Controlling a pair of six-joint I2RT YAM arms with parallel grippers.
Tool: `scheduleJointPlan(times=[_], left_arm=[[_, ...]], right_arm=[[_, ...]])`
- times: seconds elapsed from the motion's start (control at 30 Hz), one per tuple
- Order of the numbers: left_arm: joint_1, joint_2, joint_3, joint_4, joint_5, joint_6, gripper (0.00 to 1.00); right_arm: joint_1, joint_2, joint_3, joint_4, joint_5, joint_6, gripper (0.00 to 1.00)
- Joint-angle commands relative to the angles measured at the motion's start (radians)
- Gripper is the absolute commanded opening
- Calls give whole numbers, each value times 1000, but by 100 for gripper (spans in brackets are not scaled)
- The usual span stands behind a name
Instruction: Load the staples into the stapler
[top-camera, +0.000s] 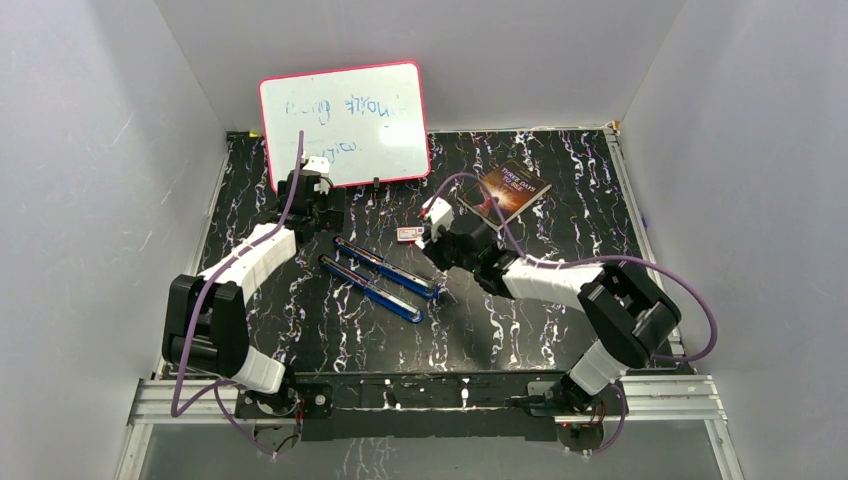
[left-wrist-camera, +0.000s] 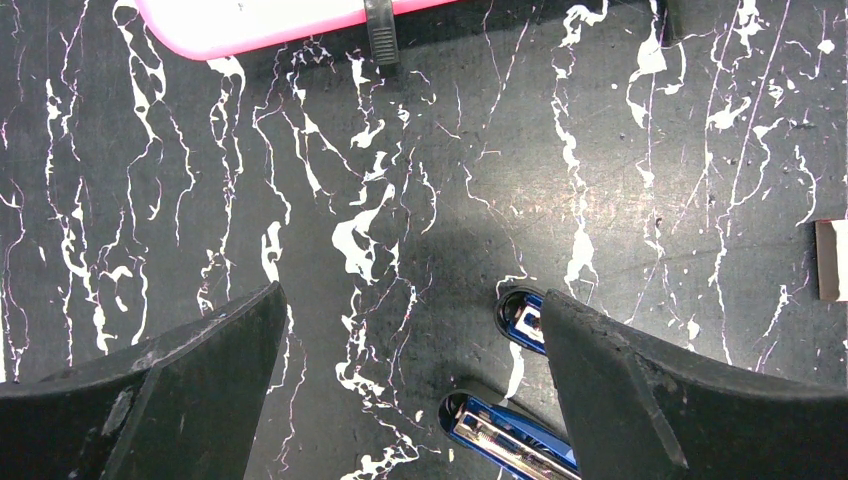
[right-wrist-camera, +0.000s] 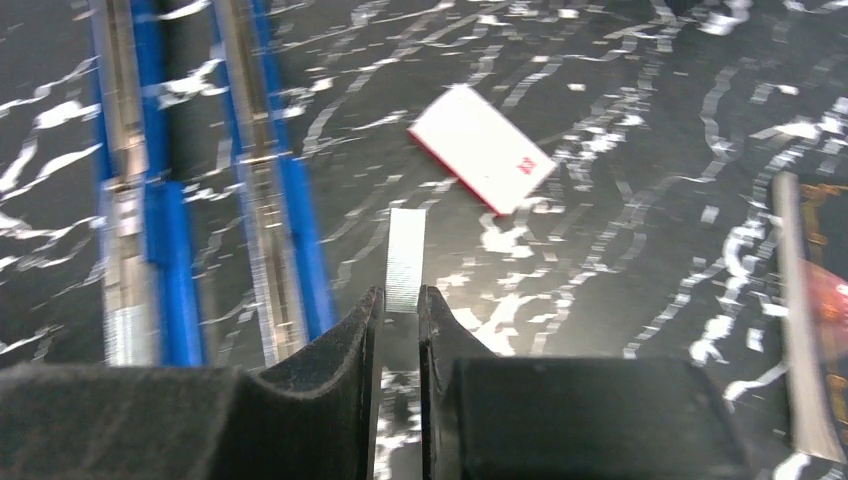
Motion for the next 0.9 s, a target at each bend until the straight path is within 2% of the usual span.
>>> scheduleJointPlan(times=[0.0,0.23,0.87], left_arm=[[5,-51,-9,10,3,-7,98],[5,-51,-9,10,5,-7,98],[5,-51,-10,11,10,-9,98]], right_arm=[[111,-53,13,-62,7,-7,0],[197,-39,64,-126,21,14,0],[157,63,202,-294,-17,-1,0]])
